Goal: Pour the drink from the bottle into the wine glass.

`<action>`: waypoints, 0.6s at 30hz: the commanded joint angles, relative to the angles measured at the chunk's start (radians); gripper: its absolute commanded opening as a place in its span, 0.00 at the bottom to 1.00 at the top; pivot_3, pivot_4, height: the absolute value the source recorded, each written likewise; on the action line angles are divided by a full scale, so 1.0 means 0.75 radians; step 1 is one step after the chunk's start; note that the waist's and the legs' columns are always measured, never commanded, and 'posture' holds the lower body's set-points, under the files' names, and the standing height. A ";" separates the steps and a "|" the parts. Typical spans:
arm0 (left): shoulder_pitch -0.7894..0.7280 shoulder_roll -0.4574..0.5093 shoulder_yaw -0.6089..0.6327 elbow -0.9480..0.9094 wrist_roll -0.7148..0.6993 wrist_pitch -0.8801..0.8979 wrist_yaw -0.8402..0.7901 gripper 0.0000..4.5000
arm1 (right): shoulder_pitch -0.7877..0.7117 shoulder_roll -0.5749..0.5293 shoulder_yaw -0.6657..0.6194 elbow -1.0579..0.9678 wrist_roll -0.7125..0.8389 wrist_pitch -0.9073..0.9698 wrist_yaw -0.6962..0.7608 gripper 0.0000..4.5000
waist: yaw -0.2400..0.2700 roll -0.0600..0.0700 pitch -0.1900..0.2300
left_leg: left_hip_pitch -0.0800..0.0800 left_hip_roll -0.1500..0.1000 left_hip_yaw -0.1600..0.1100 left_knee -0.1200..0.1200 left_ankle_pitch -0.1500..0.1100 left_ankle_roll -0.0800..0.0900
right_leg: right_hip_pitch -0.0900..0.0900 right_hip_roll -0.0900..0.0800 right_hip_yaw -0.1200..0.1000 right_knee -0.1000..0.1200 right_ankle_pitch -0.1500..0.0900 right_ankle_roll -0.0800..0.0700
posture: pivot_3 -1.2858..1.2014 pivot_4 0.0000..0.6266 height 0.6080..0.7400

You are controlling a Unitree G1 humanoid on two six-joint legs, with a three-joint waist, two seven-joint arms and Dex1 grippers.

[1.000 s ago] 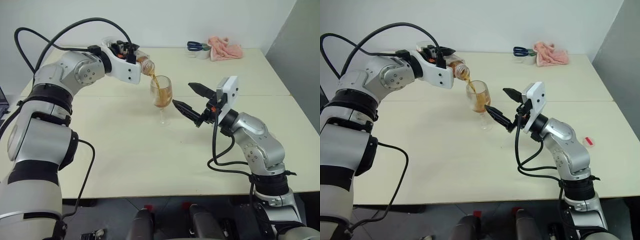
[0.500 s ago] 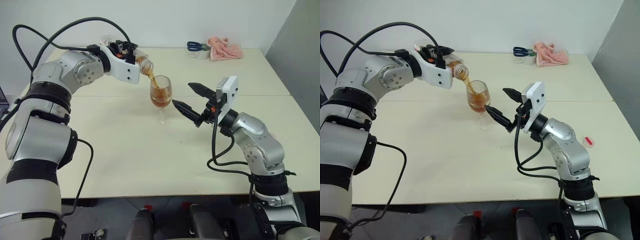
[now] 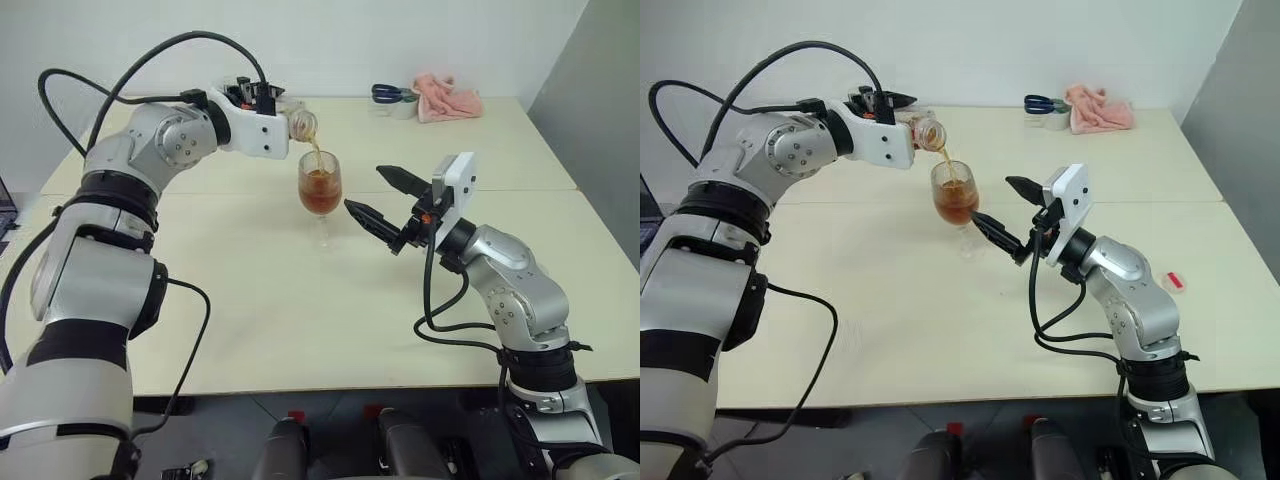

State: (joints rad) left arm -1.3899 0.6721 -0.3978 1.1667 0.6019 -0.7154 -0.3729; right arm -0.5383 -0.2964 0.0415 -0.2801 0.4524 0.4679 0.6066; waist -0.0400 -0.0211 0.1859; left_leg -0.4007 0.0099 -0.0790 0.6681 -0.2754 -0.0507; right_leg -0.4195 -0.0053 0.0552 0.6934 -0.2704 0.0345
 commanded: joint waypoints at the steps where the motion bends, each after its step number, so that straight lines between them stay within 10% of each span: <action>1: 0.021 -0.022 0.138 -0.088 -0.191 0.092 -0.103 0.37 | -0.013 0.003 -0.009 -0.045 0.005 -0.035 -0.001 1.00 | -0.004 0.000 0.000 | 0.000 0.000 0.000 0.000 0.000 0.000 | 0.000 0.000 0.000 0.001 0.000 0.000 | 0.52 0.24 1.00; 7: 0.185 -0.110 0.401 -0.371 -0.549 0.451 -0.252 0.37 | -0.016 -0.011 -0.007 -0.067 0.038 -0.014 0.035 1.00 | -0.014 0.000 0.000 | 0.000 0.000 0.000 0.003 0.000 0.000 | -0.001 0.000 0.001 0.004 0.000 0.000 | 0.52 0.24 1.00; 18: 1.012 -0.390 0.974 -1.400 -0.999 1.341 0.233 0.37 | 0.203 -0.199 0.050 -0.191 0.087 0.002 0.246 1.00 | -0.032 0.001 -0.001 | 0.001 0.002 -0.003 0.007 0.000 0.000 | -0.001 0.000 0.007 0.007 0.000 0.000 | 0.52 0.24 1.00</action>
State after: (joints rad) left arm -0.6447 0.3941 0.2737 0.2485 -0.0974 0.2719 -0.2510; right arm -0.3893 -0.4344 0.0727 -0.3765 0.5060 0.4919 0.7614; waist -0.0642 -0.0206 0.1849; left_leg -0.4005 0.0113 -0.0809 0.6745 -0.2756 -0.0506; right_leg -0.4199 -0.0052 0.0609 0.6981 -0.2704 0.0345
